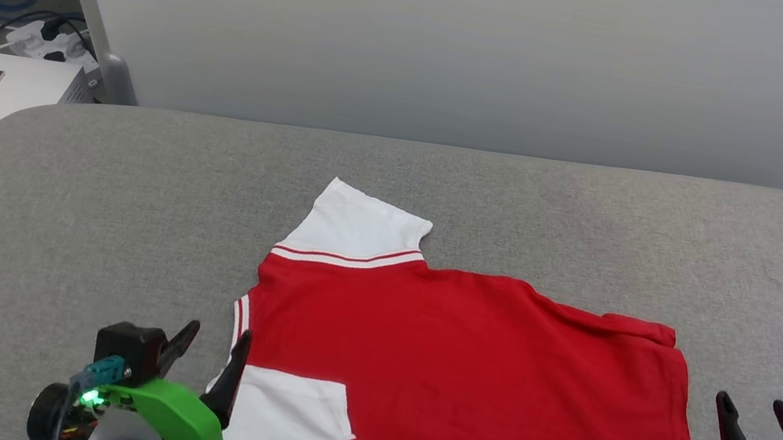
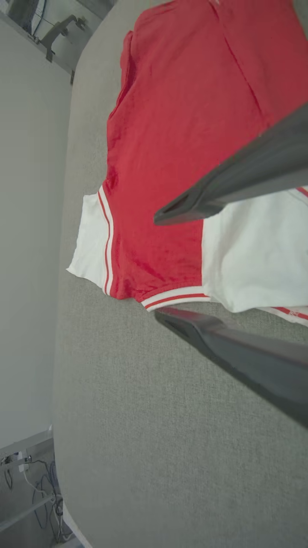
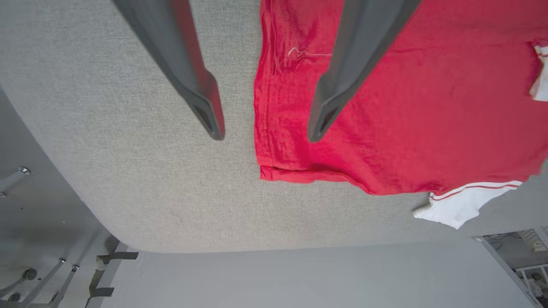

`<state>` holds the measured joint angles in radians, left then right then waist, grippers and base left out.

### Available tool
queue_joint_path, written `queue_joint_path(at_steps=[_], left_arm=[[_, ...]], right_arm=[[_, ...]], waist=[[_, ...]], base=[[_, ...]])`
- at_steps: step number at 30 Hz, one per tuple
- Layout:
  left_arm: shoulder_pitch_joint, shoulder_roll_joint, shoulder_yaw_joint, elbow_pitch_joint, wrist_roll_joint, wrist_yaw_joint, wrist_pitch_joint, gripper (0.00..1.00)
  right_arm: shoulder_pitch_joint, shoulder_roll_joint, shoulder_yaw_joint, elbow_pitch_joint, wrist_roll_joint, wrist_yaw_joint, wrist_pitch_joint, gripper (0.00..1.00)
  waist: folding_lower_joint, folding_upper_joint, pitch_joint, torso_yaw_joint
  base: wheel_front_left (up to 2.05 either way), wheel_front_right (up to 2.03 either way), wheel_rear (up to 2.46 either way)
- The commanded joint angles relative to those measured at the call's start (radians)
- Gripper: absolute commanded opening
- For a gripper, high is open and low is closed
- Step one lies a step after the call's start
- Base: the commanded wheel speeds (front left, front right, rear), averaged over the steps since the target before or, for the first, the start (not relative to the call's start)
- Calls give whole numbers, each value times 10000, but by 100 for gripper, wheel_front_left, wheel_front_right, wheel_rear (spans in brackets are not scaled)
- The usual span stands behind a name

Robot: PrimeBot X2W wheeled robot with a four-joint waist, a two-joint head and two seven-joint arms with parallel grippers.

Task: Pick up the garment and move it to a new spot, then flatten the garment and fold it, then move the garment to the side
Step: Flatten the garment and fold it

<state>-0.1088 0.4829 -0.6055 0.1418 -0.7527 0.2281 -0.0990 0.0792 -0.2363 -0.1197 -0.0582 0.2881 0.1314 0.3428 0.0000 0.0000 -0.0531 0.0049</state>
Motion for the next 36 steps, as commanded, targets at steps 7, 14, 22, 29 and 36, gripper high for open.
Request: queue_joint_path(at_steps=[7,14,22,29,36], left_arm=[[-167,-359,342,-252,837,-374,-1523,100],[356,-1019,1200,-689,1831,-779,-1622,100],[387,-1647,2164,-636,2730,-1594,-1625,100],[-755,-1091,2556,153,3052,-2399,-1445,100],[-3734,-298,2337,1124,3010,-3237,419,100]], right_arm=[[75,139,400,-538,-27,-7,-2354,100],[293,593,466,-457,-285,-7,-3657,100],[-82,880,685,-397,-330,-7,-4146,100],[-813,1218,914,-621,-442,-7,-4344,100],[-1375,1386,1085,-834,-522,-7,-4373,100]], waist=[[0,0,-28,-114],[0,0,190,-123],[0,0,903,-344],[0,0,2074,-970],[0,0,3228,-1481]], base=[[0,0,0],[0,0,0],[0,0,0],[0,0,0],[0,0,0]])
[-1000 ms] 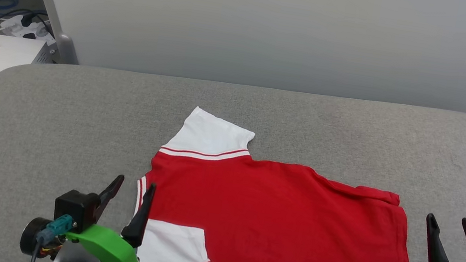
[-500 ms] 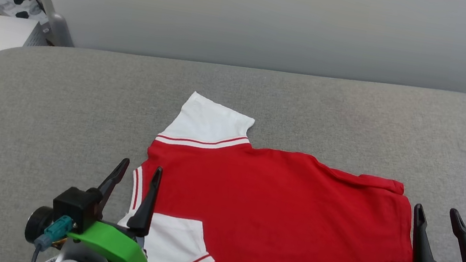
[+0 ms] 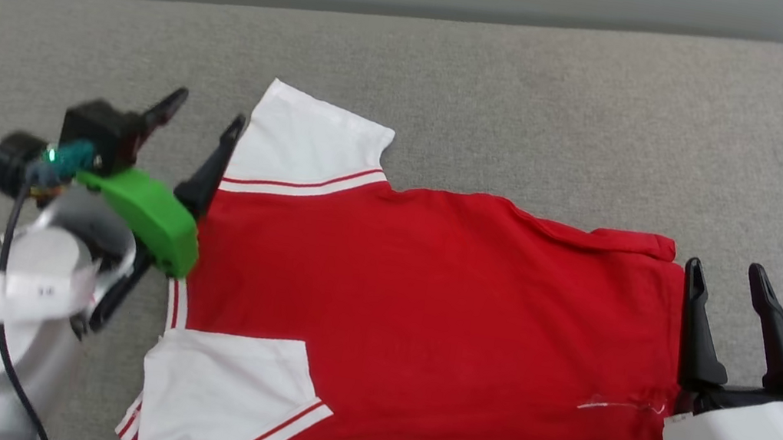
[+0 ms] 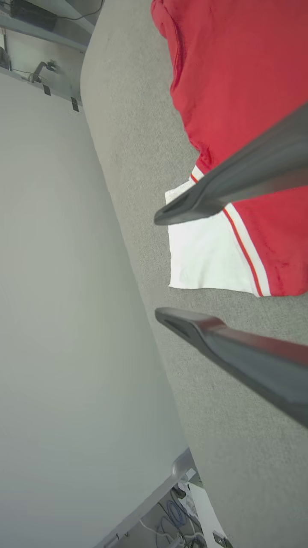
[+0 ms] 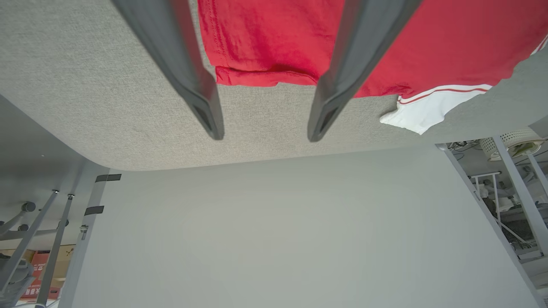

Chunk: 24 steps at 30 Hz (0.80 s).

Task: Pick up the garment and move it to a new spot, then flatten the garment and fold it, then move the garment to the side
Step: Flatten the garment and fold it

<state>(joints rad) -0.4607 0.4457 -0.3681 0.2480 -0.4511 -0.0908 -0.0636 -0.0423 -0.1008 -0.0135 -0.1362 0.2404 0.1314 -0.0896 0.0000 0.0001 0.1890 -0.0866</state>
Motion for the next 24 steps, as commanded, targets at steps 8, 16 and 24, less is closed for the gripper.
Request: queue_joint_path(at_steps=[8,16,24], left_arm=[[-4030,877,-1046,1984,-1227,-390,3775,100],[-6144,1445,-2207,3323,-2780,-396,7301,100],[-6816,1502,-2613,4430,-2774,-397,7687,100]], right_arm=[[-951,168,420,-73,70,-7,-212,100],[-1244,316,728,85,170,-7,-472,100],[-1431,396,922,237,209,-7,-695,100]], waist=[[0,-1,1835,-1328],[0,-1,2587,-1907],[0,-1,3074,-2209]], base=[[0,0,0],[0,0,0],[0,0,0]])
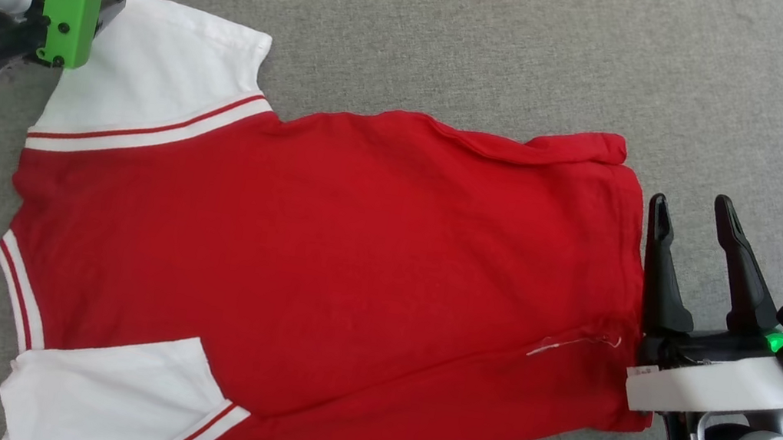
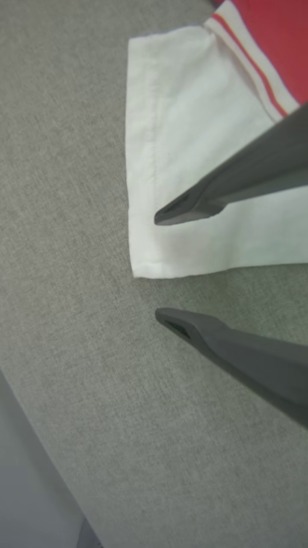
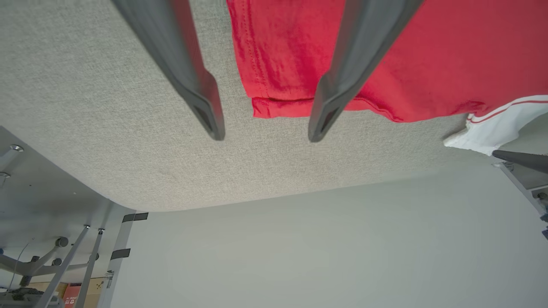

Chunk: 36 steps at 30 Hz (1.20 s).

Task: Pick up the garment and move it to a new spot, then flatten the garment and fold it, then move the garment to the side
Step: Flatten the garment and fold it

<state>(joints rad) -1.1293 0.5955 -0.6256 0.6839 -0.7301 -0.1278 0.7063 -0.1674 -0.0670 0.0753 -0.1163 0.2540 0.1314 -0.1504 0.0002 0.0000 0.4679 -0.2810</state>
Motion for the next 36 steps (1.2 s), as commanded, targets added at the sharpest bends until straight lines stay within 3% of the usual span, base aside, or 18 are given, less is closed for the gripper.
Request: queue_joint_path(at_steps=[1,10,11,12,18,28,36], left_arm=[[-134,-12,-90,170,24,-27,-20,100],[-55,-95,-561,1160,349,97,55,100],[-11,-163,-550,1237,222,88,211,80],[16,-225,-570,1273,111,72,377,0],[-51,-378,-417,1174,-213,33,-47,0],[137,-533,-373,995,-44,16,-2268,0],[1065,-940,-128,319,-945,-8,-2786,0]], right_arm=[[-194,65,48,54,74,-7,-107,100],[-285,114,129,168,168,-7,-180,100],[-284,117,126,179,159,-7,-181,100],[-284,120,114,188,142,-7,-177,100],[-329,131,41,263,46,-7,-126,100],[-207,-123,-342,492,-189,-7,415,100],[-126,-1176,-310,581,-127,-7,2517,100]], waist=[[-2,0,309,-279],[-2,0,403,-274],[-2,0,399,-262],[-2,0,397,-246],[-2,0,309,-140],[-2,0,-786,245],[-2,0,-1822,947]], base=[[0,0,0],[0,0,0],[0,0,0],[0,0,0],[0,0,0],[0,0,0],[0,0,0]])
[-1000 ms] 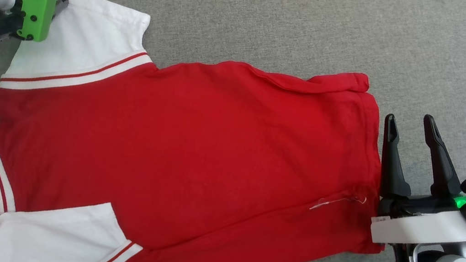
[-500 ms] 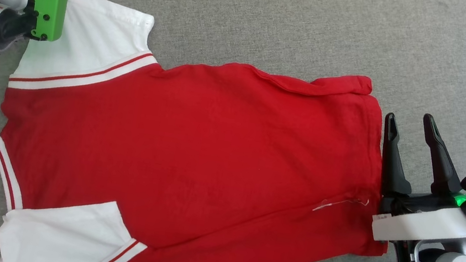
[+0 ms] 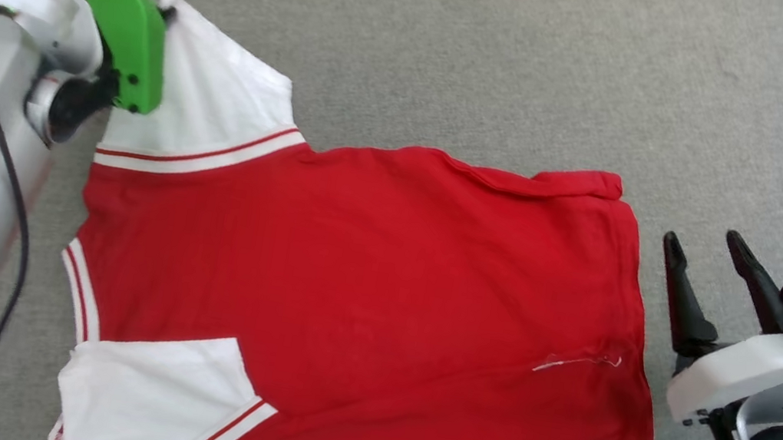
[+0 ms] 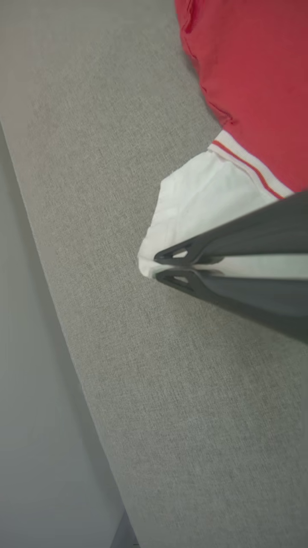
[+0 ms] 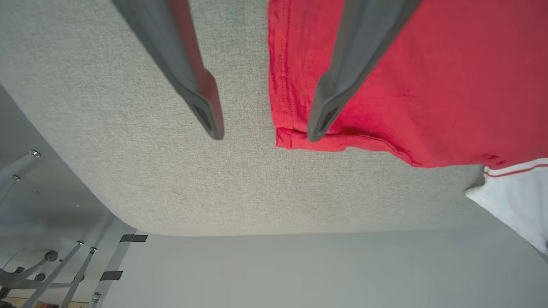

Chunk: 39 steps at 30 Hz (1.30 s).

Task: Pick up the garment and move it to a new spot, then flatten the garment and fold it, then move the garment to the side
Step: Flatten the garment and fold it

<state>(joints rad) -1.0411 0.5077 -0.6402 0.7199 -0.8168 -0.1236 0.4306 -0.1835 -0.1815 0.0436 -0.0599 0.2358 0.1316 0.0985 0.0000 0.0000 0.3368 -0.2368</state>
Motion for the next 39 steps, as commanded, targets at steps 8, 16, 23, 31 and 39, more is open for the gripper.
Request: queue_joint_path(at_steps=[8,16,23,31,39], left_arm=[[1456,246,-1,-2299,-473,288,155,0],[2608,916,76,-5245,-554,1220,508,0],[3290,1288,74,-7184,-490,1875,683,0],[3525,1415,44,-8230,-415,2193,754,0],[3466,1361,-83,-8427,-346,2151,748,0]], right_arm=[[-503,-1647,294,248,673,-9,3523,100],[-1523,-2306,121,418,1524,-9,6098,100],[-2489,-2590,205,1250,1816,-9,7022,100],[-3049,-2774,662,2089,1541,-9,7151,100],[-3289,-2961,1241,2706,1416,-9,6842,100]], waist=[[0,0,-756,1320],[0,0,-430,2017],[0,0,-60,2399],[0,0,356,2749],[0,0,633,3045]], base=[[0,0,0],[0,0,0],[0,0,0],[0,0,0],[0,0,0]])
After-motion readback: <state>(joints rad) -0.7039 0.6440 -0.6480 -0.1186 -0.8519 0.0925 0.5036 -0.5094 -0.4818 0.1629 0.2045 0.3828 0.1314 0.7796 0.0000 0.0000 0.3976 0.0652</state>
